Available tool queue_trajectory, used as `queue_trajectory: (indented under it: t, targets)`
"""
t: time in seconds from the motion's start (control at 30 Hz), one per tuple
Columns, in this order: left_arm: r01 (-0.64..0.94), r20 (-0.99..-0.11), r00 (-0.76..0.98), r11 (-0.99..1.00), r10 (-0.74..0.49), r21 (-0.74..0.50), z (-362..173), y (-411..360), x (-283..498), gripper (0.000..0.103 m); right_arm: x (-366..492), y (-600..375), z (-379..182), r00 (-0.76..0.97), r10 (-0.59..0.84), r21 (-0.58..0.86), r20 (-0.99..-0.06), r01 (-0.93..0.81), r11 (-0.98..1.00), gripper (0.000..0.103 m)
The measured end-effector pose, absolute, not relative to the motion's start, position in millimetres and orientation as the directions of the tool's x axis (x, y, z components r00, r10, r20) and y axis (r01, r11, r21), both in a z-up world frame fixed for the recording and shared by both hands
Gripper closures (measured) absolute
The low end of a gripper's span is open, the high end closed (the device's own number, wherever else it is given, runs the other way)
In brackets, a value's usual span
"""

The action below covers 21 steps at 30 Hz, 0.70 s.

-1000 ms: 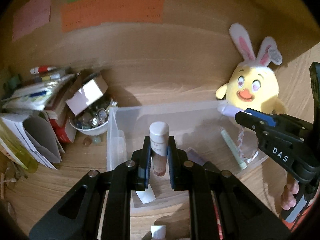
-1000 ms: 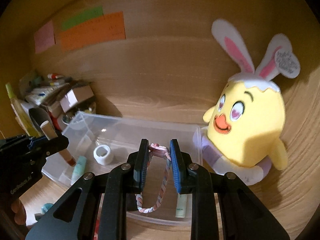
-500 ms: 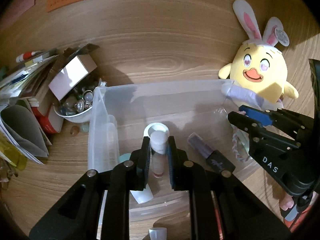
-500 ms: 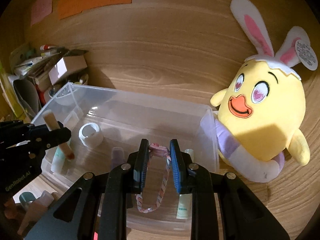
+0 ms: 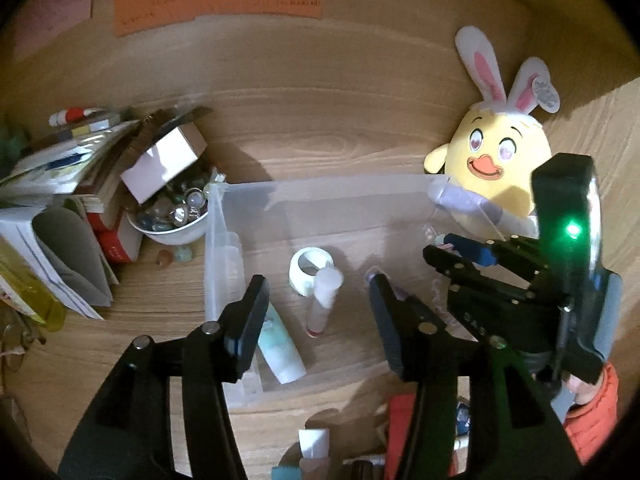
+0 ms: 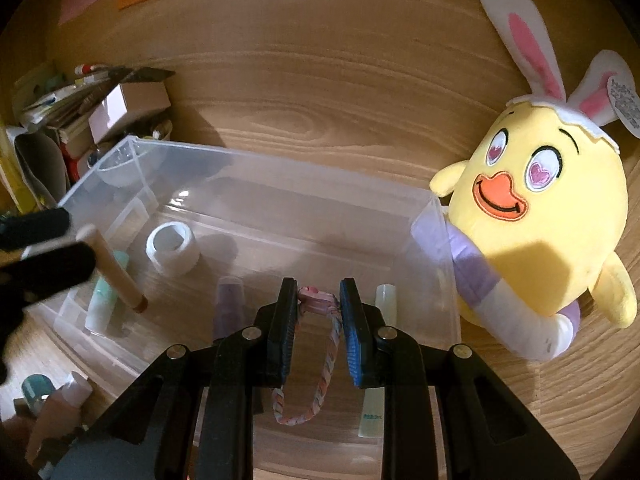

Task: Organize objects
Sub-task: 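Carry both items over the clear box and open the left gripper, then lower the braided bracelet into the box and open the right gripper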

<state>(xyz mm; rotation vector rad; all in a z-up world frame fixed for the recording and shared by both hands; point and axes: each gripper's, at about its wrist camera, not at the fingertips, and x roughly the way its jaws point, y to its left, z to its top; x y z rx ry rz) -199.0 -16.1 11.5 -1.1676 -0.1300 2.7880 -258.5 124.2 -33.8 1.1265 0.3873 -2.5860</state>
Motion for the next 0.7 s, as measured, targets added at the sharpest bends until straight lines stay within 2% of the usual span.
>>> queue_trajectory:
  t: [0.07, 0.27, 0.3, 0.37, 0.43, 0.53, 0.63, 0.7]
  targets:
    - [-0.073, -0.700, -0.701, -0.990, 0.137, -0.121, 14.5, -17.2, -194.7, 0.039, -259.7, 125.7, -33.7, -0.631, -0.174, -0.102, -0.756, 0.376, -0.921, 0.083]
    - [-0.078, -0.679, -0.726, -0.995, 0.104, -0.069, 24.5, -15.7, -174.2, 0.029, -258.9, 125.6, -31.8, -0.614, -0.167, -0.102, -0.772, 0.378, -0.920, 0.080]
    - [-0.077, -0.676, -0.731, -0.995, 0.098, -0.061, 25.6, -15.7, -170.3, 0.028, -258.0, 125.5, -30.7, -0.616, -0.163, -0.107, -0.771, 0.377, -0.920, 0.077]
    - [-0.078, -0.669, -0.738, -0.996, 0.086, -0.042, 28.2, -15.9, -164.5, 0.026, -254.5, 125.9, -26.5, -0.632, -0.158, -0.118, -0.758, 0.371, -0.921, 0.056]
    - [-0.081, -0.661, -0.746, -0.996, 0.083, -0.034, 31.0, -16.5, -157.6, 0.021, -249.5, 125.9, -21.3, -0.655, -0.148, -0.137, -0.741, 0.363, -0.921, 0.047]
    - [-0.076, -0.651, -0.755, -0.997, 0.078, -0.032, 33.9, -18.2, -149.3, 0.013, -240.4, 125.6, -12.8, -0.680, -0.134, -0.166, -0.721, 0.358, -0.919, 0.044]
    - [-0.075, -0.646, -0.759, -0.997, 0.075, -0.028, 36.0, -19.8, -140.0, 0.009, -229.7, 127.7, -5.4, -0.701, -0.130, -0.181, -0.701, 0.352, -0.919, 0.031]
    - [-0.069, -0.645, -0.761, -0.997, 0.071, -0.028, 36.2, -21.8, -133.7, 0.007, -221.5, 128.6, -0.7, -0.718, -0.130, -0.192, -0.684, 0.348, -0.918, 0.027]
